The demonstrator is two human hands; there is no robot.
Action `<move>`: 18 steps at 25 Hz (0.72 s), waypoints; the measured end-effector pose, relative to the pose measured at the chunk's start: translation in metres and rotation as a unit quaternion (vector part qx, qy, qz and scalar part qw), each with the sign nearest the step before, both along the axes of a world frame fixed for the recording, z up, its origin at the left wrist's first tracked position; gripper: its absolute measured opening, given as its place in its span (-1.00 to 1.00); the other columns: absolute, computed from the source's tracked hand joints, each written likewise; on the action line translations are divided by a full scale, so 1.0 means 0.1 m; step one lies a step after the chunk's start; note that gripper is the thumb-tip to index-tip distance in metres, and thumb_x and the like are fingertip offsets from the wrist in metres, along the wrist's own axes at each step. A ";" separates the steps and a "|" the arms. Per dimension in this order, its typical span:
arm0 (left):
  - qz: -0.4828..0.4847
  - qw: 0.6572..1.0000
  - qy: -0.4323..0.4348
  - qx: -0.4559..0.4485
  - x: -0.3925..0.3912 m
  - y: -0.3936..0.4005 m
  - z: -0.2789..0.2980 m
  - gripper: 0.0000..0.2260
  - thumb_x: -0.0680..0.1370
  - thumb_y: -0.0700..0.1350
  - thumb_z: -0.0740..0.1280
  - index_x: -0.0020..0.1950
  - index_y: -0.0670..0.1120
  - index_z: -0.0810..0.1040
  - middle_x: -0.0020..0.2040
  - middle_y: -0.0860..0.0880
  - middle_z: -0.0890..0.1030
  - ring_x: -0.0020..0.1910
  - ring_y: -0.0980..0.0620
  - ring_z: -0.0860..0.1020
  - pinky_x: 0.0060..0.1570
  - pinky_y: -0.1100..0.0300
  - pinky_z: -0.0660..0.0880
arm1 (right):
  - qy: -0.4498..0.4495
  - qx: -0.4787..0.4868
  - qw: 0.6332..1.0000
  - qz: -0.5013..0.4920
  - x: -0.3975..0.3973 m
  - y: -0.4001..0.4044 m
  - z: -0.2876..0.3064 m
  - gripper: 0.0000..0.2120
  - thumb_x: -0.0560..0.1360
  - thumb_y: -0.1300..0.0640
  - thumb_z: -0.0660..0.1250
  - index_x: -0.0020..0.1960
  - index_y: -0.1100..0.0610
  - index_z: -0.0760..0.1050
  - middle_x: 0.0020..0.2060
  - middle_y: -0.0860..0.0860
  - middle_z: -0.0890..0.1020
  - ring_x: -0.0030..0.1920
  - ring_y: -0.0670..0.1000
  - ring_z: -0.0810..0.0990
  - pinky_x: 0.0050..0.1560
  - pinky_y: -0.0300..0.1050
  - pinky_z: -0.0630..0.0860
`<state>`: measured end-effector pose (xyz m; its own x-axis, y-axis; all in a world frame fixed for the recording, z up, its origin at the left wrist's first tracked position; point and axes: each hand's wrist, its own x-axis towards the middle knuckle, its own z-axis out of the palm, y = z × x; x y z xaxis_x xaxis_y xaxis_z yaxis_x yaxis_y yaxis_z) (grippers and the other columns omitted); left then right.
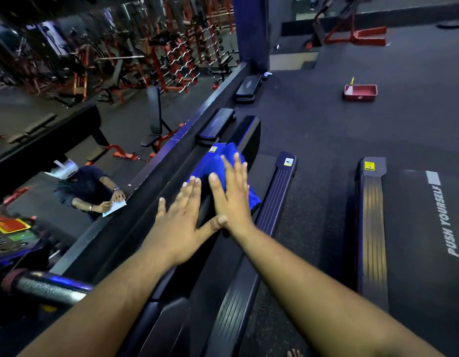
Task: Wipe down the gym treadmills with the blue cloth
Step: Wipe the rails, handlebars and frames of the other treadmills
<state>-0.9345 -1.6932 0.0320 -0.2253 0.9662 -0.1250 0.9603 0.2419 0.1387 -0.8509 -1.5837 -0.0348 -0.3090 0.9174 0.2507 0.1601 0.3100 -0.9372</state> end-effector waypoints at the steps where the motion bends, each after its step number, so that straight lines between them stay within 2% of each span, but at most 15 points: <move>1: 0.000 1.000 0.002 0.003 0.00 0.02 0.00 0.07 0.27 0.64 -0.26 0.61 0.02 -0.30 0.60 0.13 -0.29 0.56 0.19 -0.29 0.55 -0.18 -0.20 | -0.014 0.042 0.999 0.027 0.06 -0.06 -0.05 -0.46 0.62 -0.23 0.08 0.56 -0.13 0.16 0.61 -0.17 -0.06 0.59 -0.08 -0.23 0.54 0.17 -0.12; 4: 0.000 1.000 0.008 -0.014 -0.01 0.05 -0.02 0.03 0.29 0.63 -0.22 0.61 0.07 -0.27 0.61 0.11 -0.28 0.58 0.15 -0.26 0.55 -0.19 -0.16 | -0.111 0.105 0.988 0.035 0.09 0.56 0.00 -0.51 0.62 -0.22 0.05 0.44 -0.05 0.40 0.60 -0.08 0.12 0.61 0.03 -0.10 0.49 0.37 0.07; 6: 0.001 1.000 0.012 -0.015 -0.02 0.06 -0.02 0.01 0.29 0.63 -0.22 0.61 0.11 -0.25 0.61 0.09 -0.28 0.58 0.13 -0.25 0.55 -0.21 -0.14 | -0.176 0.083 0.981 0.005 -0.02 1.15 0.24 -0.53 0.63 -0.23 0.05 0.38 -0.04 0.48 0.60 -0.07 0.14 0.61 0.05 -0.10 0.45 0.46 0.05; 8: 0.001 1.000 0.013 -0.014 -0.01 0.04 -0.03 0.00 0.29 0.64 -0.23 0.61 0.12 -0.24 0.61 0.09 -0.28 0.58 0.13 -0.26 0.55 -0.20 -0.15 | -0.206 0.036 0.977 -0.038 -0.07 1.34 0.37 -0.55 0.62 -0.24 0.07 0.36 -0.08 0.49 0.60 -0.08 0.11 0.61 0.04 -0.13 0.45 0.49 -0.01; 10: 0.003 1.000 0.007 -0.008 0.00 0.03 -0.03 0.02 0.28 0.65 -0.25 0.61 0.13 -0.23 0.61 0.09 -0.28 0.58 0.14 -0.27 0.55 -0.19 -0.15 | -0.175 0.045 0.982 -0.049 -0.07 1.05 0.31 -0.57 0.61 -0.21 0.14 0.40 -0.09 0.46 0.60 -0.08 0.12 0.61 0.03 -0.11 0.46 0.48 0.01; 13: 0.004 1.000 0.001 0.000 -0.01 0.05 -0.02 0.04 0.25 0.67 -0.28 0.62 0.12 -0.21 0.62 0.08 -0.26 0.59 0.13 -0.25 0.56 -0.17 -0.14 | -0.102 0.104 0.989 0.015 0.05 0.47 0.07 -0.57 0.60 -0.15 0.20 0.42 -0.06 0.44 0.56 -0.09 0.25 0.60 0.00 -0.04 0.45 0.41 0.05; 16: 0.005 1.000 0.001 -0.003 -0.02 0.06 -0.03 0.03 0.27 0.66 -0.26 0.61 0.13 -0.22 0.62 0.09 -0.26 0.58 0.13 -0.25 0.56 -0.16 -0.14 | -0.141 0.127 0.982 0.005 0.06 0.96 0.09 -0.60 0.62 -0.15 0.20 0.37 -0.02 0.48 0.54 -0.11 0.29 0.60 -0.03 0.00 0.44 0.44 0.01; 18: 0.005 1.000 0.001 -0.005 -0.02 0.07 -0.02 0.00 0.30 0.64 -0.22 0.61 0.14 -0.23 0.61 0.10 -0.26 0.58 0.14 -0.26 0.56 -0.17 -0.15 | -0.143 0.050 0.987 -0.048 -0.02 1.51 0.22 -0.57 0.62 -0.17 0.20 0.42 -0.04 0.43 0.58 -0.10 0.20 0.60 -0.01 -0.01 0.44 0.49 0.00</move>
<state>-0.9368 -1.6865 0.0300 -0.2352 0.9626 -0.1347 0.9583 0.2527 0.1332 -0.8527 -1.4331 -0.0126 -0.2925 0.9214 0.2558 0.4477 0.3683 -0.8148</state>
